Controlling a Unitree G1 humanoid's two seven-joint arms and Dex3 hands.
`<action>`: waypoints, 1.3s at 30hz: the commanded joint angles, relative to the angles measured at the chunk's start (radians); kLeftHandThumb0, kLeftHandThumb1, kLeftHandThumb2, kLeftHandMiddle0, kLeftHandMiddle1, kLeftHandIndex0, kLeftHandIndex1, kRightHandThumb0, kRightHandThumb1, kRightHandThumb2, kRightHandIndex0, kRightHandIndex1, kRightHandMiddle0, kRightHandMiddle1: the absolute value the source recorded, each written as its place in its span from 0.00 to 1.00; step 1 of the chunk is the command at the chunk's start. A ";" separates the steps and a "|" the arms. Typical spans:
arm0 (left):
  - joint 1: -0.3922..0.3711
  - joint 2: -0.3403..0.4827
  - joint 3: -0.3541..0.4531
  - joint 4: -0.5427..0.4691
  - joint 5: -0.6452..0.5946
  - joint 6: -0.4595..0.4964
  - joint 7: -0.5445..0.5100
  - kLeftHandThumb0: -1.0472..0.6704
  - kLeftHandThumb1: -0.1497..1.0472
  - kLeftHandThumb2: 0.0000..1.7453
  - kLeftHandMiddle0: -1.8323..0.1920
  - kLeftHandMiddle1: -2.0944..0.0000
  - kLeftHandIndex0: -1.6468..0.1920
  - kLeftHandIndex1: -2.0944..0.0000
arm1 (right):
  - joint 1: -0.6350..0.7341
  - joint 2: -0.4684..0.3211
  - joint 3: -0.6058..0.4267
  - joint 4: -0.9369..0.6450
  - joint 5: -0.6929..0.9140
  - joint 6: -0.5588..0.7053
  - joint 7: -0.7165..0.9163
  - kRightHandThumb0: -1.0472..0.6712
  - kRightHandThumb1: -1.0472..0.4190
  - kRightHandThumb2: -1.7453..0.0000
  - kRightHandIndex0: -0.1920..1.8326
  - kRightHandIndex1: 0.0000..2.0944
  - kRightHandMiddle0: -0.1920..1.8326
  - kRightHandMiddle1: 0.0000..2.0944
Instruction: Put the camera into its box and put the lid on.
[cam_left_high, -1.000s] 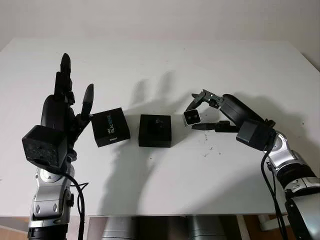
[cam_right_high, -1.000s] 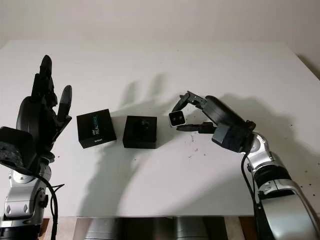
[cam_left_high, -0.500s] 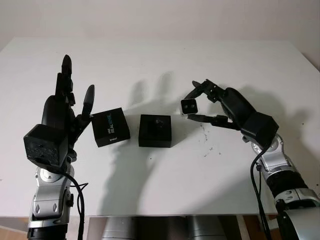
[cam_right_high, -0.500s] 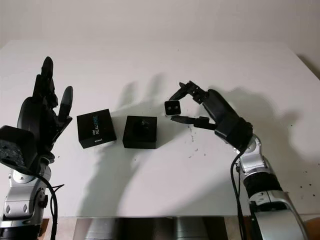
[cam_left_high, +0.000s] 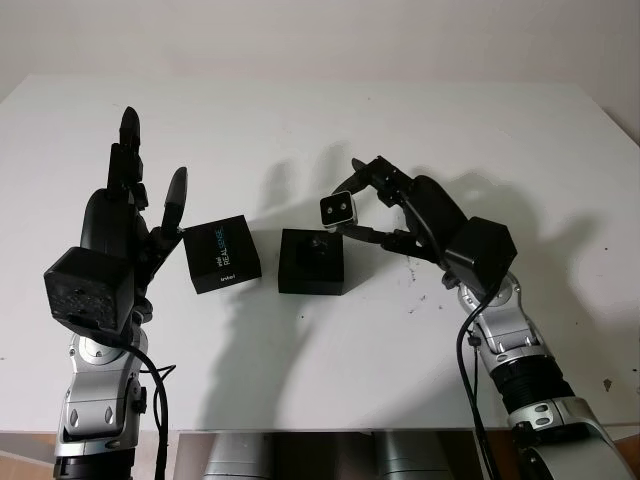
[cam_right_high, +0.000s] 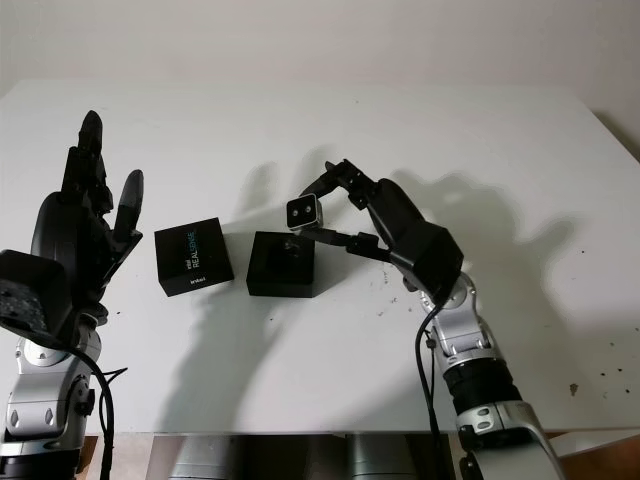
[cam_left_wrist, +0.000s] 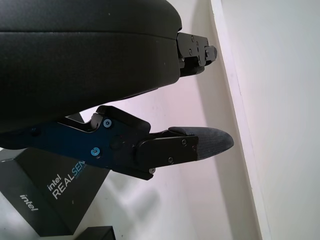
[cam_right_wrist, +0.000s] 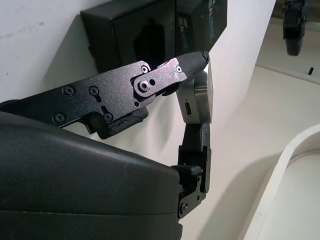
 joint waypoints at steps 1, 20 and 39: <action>0.008 -0.005 0.006 -0.022 -0.011 -0.004 -0.003 0.28 1.00 0.28 0.92 0.98 0.93 0.98 | 0.012 0.015 0.006 -0.038 -0.004 0.015 -0.006 0.30 0.03 0.97 0.17 0.03 0.23 0.73; 0.020 0.001 0.000 -0.019 -0.001 -0.014 0.001 0.27 1.00 0.28 0.92 0.97 0.93 0.98 | 0.063 0.093 0.020 0.026 -0.034 -0.004 -0.068 0.31 0.02 0.97 0.18 0.03 0.22 0.74; 0.008 0.009 0.007 -0.010 -0.011 -0.016 -0.005 0.28 1.00 0.28 0.92 0.98 0.93 0.98 | 0.017 0.119 0.010 0.152 -0.071 -0.029 -0.194 0.33 0.02 0.97 0.18 0.03 0.21 0.73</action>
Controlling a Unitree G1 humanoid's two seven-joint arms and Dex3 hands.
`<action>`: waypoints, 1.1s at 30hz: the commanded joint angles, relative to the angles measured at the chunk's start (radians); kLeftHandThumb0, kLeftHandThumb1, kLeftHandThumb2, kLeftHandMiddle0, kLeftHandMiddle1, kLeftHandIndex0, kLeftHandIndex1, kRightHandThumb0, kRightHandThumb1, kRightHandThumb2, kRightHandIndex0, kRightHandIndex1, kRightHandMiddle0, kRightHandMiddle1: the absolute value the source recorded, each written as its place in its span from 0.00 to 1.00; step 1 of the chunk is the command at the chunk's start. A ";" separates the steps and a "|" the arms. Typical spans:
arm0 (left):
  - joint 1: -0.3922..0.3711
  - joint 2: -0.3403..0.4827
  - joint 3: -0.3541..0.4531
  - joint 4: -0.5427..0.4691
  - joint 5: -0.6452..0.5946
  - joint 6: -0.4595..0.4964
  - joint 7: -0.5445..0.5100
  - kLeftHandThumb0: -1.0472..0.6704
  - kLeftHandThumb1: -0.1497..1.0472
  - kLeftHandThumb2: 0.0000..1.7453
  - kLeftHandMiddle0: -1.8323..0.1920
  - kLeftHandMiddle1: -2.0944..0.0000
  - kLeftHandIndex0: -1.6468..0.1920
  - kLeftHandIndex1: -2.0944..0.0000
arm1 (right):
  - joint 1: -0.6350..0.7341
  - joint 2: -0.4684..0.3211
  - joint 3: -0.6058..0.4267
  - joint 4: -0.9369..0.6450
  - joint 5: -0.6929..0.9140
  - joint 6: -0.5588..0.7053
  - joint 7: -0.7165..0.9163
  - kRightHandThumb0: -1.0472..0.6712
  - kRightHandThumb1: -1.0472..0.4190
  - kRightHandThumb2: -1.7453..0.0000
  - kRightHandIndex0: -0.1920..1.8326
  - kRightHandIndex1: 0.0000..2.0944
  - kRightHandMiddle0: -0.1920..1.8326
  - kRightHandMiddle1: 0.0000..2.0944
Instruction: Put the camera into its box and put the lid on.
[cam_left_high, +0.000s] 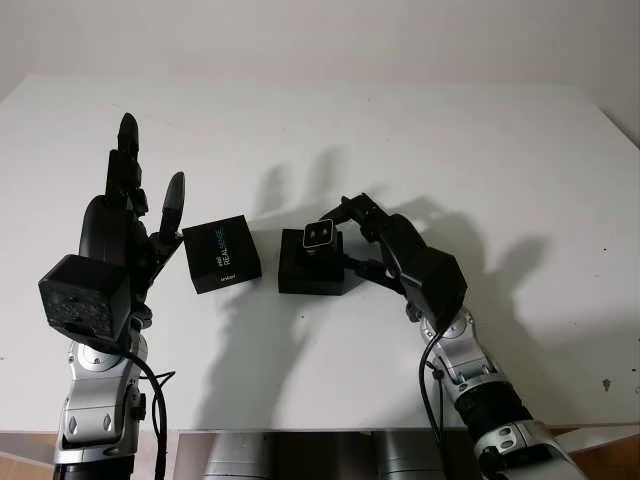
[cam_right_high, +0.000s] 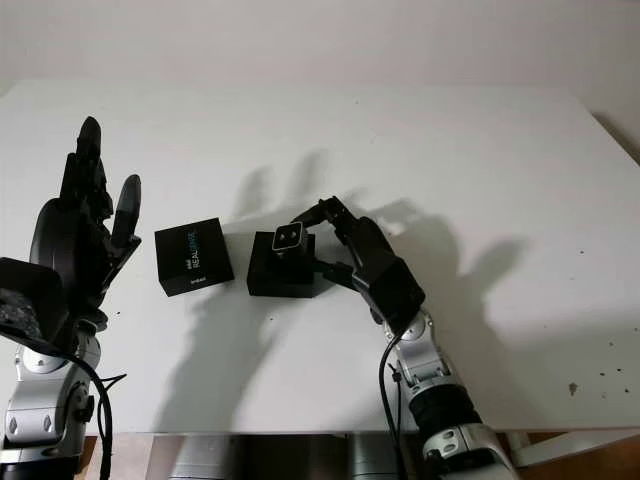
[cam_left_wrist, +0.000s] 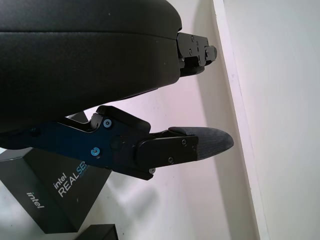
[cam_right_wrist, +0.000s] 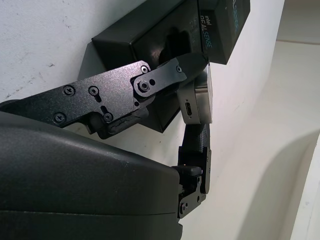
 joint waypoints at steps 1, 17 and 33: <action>-0.010 0.006 0.005 -0.007 -0.001 -0.003 -0.001 0.28 1.00 0.28 0.92 0.97 0.93 0.98 | -0.022 0.006 -0.004 0.010 0.000 -0.012 -0.007 0.33 0.02 0.97 0.18 0.03 0.21 0.73; -0.002 0.008 0.002 -0.013 0.004 -0.003 -0.004 0.28 1.00 0.28 0.92 0.97 0.93 0.97 | -0.027 0.008 -0.001 0.033 0.010 -0.048 0.023 0.33 0.02 0.97 0.19 0.03 0.22 0.73; 0.003 0.008 0.002 -0.017 0.011 0.002 -0.005 0.27 1.00 0.28 0.92 0.97 0.93 0.98 | -0.031 0.014 -0.004 0.042 0.029 -0.046 0.060 0.32 0.02 0.97 0.19 0.03 0.22 0.74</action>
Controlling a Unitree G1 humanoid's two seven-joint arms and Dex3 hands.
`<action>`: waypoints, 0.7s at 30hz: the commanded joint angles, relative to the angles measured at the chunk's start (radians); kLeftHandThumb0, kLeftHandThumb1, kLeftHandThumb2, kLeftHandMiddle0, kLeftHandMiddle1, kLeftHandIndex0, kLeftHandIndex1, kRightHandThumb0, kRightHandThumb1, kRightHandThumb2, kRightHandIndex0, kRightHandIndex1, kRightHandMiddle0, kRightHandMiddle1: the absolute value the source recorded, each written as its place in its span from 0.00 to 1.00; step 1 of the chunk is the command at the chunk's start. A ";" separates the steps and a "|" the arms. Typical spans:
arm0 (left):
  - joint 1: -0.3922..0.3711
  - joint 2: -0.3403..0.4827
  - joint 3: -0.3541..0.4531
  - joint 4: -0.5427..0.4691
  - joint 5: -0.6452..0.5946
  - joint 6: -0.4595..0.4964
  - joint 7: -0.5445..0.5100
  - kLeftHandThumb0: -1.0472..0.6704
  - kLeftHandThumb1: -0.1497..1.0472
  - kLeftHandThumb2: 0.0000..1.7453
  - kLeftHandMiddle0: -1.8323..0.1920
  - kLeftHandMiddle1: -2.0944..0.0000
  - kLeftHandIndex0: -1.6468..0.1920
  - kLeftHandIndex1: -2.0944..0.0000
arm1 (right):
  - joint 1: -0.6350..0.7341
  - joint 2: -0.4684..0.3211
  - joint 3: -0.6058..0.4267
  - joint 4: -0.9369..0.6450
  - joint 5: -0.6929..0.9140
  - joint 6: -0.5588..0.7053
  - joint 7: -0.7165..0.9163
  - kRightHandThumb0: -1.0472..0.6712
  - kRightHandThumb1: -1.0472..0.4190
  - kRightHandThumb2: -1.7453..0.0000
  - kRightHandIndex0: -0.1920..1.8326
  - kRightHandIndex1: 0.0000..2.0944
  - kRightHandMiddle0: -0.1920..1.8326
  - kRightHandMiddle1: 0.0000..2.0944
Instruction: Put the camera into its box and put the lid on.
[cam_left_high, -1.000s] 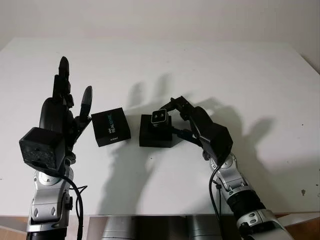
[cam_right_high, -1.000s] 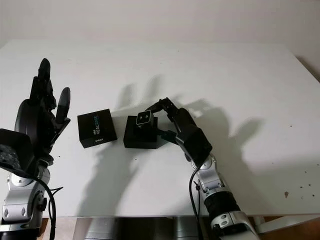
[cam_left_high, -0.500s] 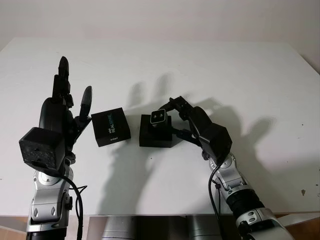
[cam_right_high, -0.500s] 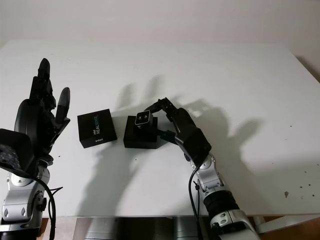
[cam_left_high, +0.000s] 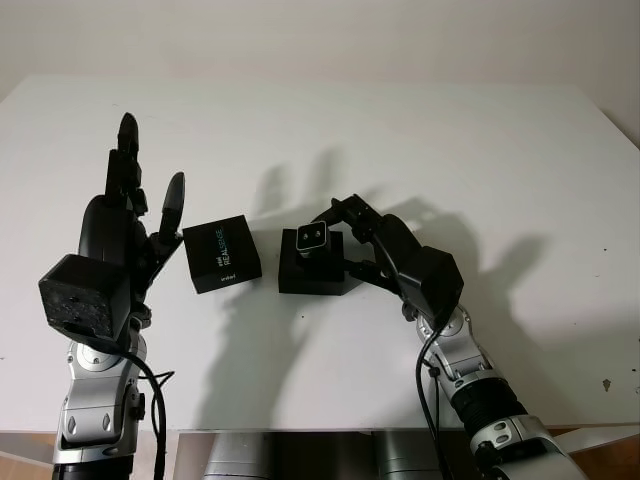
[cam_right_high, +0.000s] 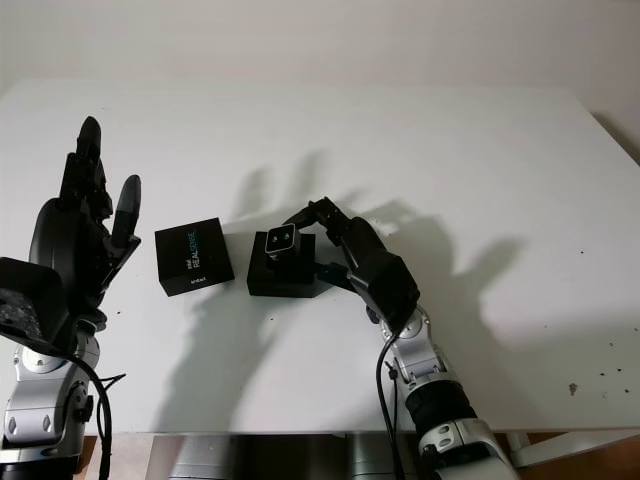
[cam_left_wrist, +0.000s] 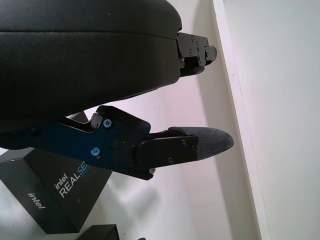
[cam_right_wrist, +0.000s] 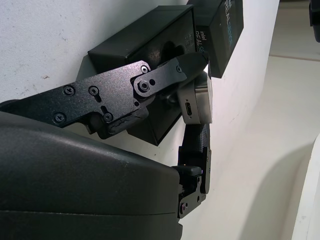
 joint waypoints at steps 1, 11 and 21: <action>0.003 0.007 0.001 -0.017 0.004 0.000 -0.001 0.27 1.00 0.28 0.92 0.98 0.93 0.98 | -0.017 0.005 -0.004 0.006 0.004 -0.012 -0.001 0.32 0.02 0.97 0.19 0.03 0.22 0.74; 0.007 0.005 -0.002 -0.021 0.008 -0.001 0.000 0.27 1.00 0.28 0.91 0.97 0.93 0.97 | -0.024 0.006 -0.003 0.024 0.003 -0.020 0.000 0.33 0.02 0.97 0.19 0.03 0.22 0.74; 0.008 0.003 0.001 -0.026 0.007 0.006 0.001 0.27 1.00 0.28 0.92 0.98 0.93 0.98 | -0.035 0.011 -0.001 0.056 0.001 -0.037 0.002 0.33 0.02 0.97 0.19 0.03 0.22 0.75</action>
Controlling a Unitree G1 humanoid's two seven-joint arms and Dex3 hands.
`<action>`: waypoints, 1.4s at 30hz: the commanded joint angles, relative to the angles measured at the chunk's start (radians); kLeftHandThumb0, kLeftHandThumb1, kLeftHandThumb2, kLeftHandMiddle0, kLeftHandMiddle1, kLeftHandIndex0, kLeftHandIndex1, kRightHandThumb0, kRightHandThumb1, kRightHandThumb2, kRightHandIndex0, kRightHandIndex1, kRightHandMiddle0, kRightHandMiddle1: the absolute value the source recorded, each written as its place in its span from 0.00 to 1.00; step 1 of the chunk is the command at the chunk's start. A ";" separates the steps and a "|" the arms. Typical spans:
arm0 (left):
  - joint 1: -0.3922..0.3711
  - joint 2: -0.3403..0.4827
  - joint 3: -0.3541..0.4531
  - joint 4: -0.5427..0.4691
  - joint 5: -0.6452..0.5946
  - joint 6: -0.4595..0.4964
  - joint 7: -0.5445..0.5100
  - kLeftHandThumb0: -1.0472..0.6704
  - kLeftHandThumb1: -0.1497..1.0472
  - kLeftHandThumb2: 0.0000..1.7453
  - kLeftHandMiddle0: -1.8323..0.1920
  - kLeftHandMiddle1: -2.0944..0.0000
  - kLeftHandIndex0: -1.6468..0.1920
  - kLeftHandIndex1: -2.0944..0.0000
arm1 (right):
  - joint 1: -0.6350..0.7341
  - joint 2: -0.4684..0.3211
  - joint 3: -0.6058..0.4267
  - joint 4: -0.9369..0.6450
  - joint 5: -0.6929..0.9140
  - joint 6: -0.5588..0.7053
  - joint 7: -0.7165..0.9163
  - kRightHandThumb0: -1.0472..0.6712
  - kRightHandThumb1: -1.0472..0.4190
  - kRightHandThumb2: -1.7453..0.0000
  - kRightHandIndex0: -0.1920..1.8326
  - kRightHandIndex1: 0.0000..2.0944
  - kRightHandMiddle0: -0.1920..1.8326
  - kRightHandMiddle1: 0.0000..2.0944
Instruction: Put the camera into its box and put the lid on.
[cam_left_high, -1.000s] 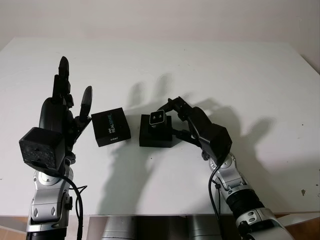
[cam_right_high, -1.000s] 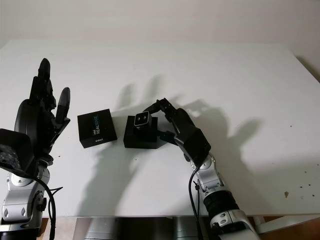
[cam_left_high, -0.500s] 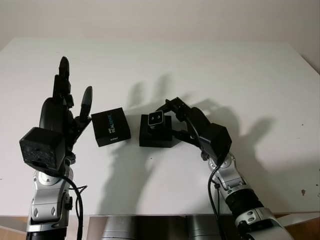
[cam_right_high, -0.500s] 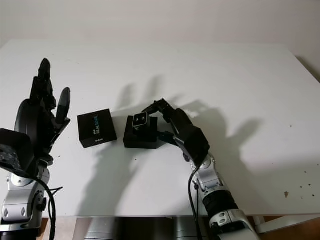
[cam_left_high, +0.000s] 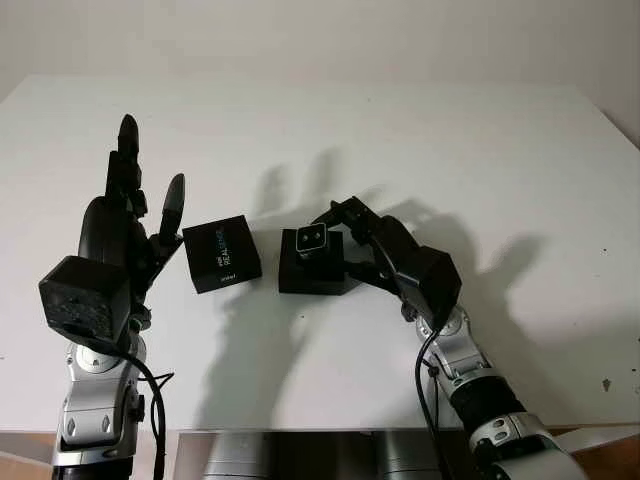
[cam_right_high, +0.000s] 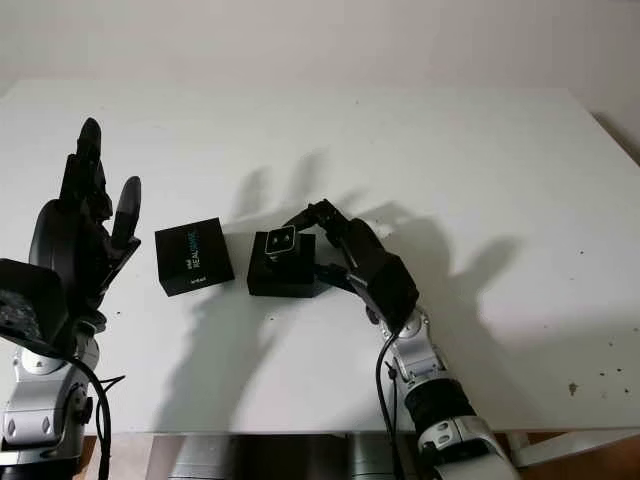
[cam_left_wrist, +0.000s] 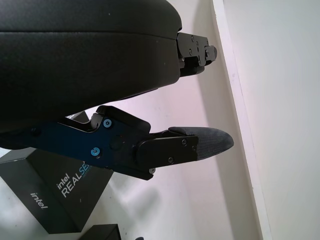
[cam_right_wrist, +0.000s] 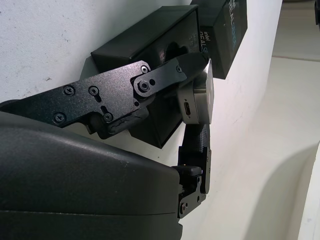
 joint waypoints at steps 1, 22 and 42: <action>0.000 0.002 0.002 -0.016 -0.001 0.003 0.000 0.27 1.00 0.28 0.92 0.98 0.93 0.98 | -0.020 0.005 0.001 0.010 -0.002 -0.020 0.001 0.33 0.02 0.97 0.19 0.03 0.22 0.75; 0.003 0.006 0.000 -0.016 0.006 0.003 -0.002 0.27 1.00 0.28 0.92 0.97 0.93 0.97 | -0.011 0.008 0.001 -0.003 0.002 -0.005 0.033 0.34 0.02 0.97 0.18 0.02 0.21 0.75; 0.009 0.002 0.002 -0.024 -0.006 0.002 -0.004 0.27 1.00 0.28 0.92 0.98 0.93 0.98 | 0.001 -0.021 -0.004 0.004 -0.015 -0.020 0.026 0.33 0.02 0.97 0.19 0.03 0.20 0.76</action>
